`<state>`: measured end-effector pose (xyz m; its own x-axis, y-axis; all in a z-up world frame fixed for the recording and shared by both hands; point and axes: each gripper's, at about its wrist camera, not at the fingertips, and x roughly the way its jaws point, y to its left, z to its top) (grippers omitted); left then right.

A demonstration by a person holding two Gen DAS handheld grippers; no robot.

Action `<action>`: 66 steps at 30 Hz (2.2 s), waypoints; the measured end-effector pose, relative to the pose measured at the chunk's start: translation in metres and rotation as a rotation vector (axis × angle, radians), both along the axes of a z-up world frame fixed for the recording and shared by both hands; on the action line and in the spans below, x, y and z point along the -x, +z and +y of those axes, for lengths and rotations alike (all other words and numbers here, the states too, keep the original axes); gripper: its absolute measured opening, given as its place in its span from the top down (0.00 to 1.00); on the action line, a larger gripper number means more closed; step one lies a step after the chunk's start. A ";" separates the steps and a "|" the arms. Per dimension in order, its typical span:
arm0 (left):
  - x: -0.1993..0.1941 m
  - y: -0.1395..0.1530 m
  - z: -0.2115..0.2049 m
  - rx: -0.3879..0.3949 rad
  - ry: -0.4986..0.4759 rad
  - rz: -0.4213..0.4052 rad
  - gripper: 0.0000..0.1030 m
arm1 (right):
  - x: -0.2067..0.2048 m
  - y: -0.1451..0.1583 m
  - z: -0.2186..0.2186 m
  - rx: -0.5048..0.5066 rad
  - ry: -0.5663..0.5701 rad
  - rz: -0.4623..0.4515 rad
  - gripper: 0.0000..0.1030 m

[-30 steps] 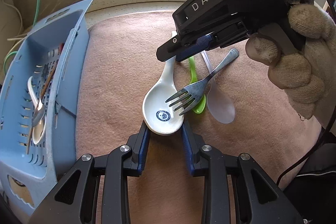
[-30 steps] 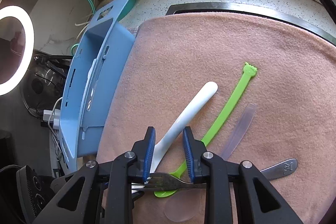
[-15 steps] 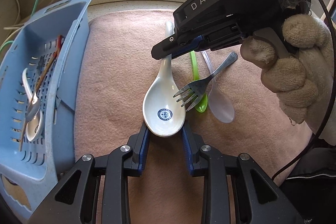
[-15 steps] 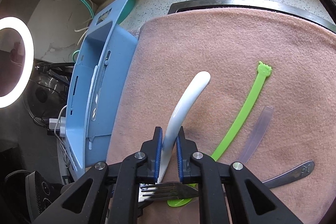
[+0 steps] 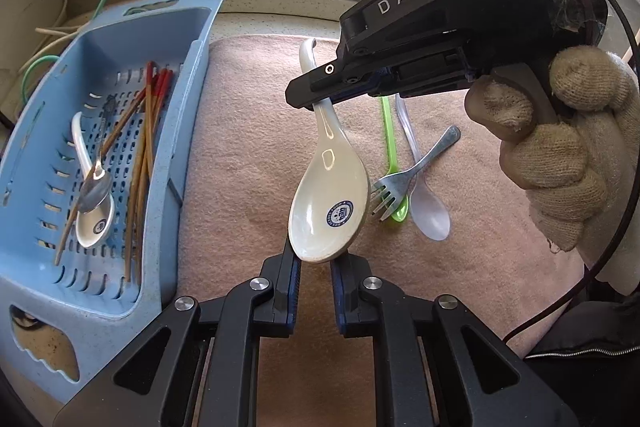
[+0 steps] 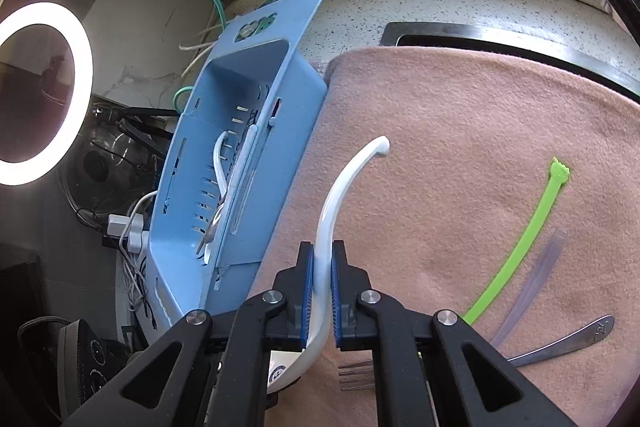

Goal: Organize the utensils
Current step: 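Close the left tool on the white ceramic spoon and lift it, then carry the white ceramic spoon into the blue basket and open the left tool, then lower the left tool onto the metal fork on the towel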

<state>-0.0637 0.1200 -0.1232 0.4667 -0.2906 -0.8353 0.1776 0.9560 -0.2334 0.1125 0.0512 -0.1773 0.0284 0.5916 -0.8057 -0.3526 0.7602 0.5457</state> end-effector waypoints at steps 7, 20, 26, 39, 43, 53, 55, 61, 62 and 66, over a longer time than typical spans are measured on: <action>0.009 0.011 0.010 0.005 0.016 -0.025 0.88 | 0.001 0.005 0.007 -0.025 0.004 0.010 0.93; 0.015 0.036 0.065 -0.007 0.104 -0.068 0.88 | -0.004 0.040 0.070 -0.058 0.075 -0.060 0.93; 0.007 0.027 0.086 -0.029 0.142 -0.041 0.88 | -0.006 0.037 0.105 -0.030 0.117 -0.074 0.92; 0.014 0.029 0.107 -0.064 0.222 -0.039 0.70 | 0.000 0.036 0.099 0.058 0.137 -0.129 0.78; 0.015 0.036 0.096 -0.063 0.211 -0.058 0.70 | 0.004 0.042 0.074 0.052 0.123 -0.149 0.78; 0.003 0.035 0.039 -0.049 0.081 -0.079 0.70 | 0.014 0.053 -0.032 0.097 0.008 -0.220 0.78; -0.001 0.032 0.025 -0.042 0.040 -0.073 0.69 | 0.014 0.052 -0.056 0.110 -0.035 -0.231 0.78; -0.010 0.022 -0.015 -0.030 -0.078 -0.041 0.70 | 0.019 0.045 -0.111 0.150 -0.117 -0.226 0.78; -0.012 0.020 -0.020 -0.026 -0.090 -0.032 0.70 | 0.021 0.043 -0.118 0.155 -0.125 -0.221 0.78; -0.016 0.012 -0.035 -0.030 -0.139 -0.006 0.70 | 0.025 0.031 -0.138 0.132 -0.156 -0.164 0.78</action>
<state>-0.0481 0.0849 -0.1114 0.4288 -0.3279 -0.8418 0.3107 0.9285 -0.2034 0.0878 -0.0873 -0.1468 0.2479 0.4597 -0.8527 -0.3013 0.8732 0.3832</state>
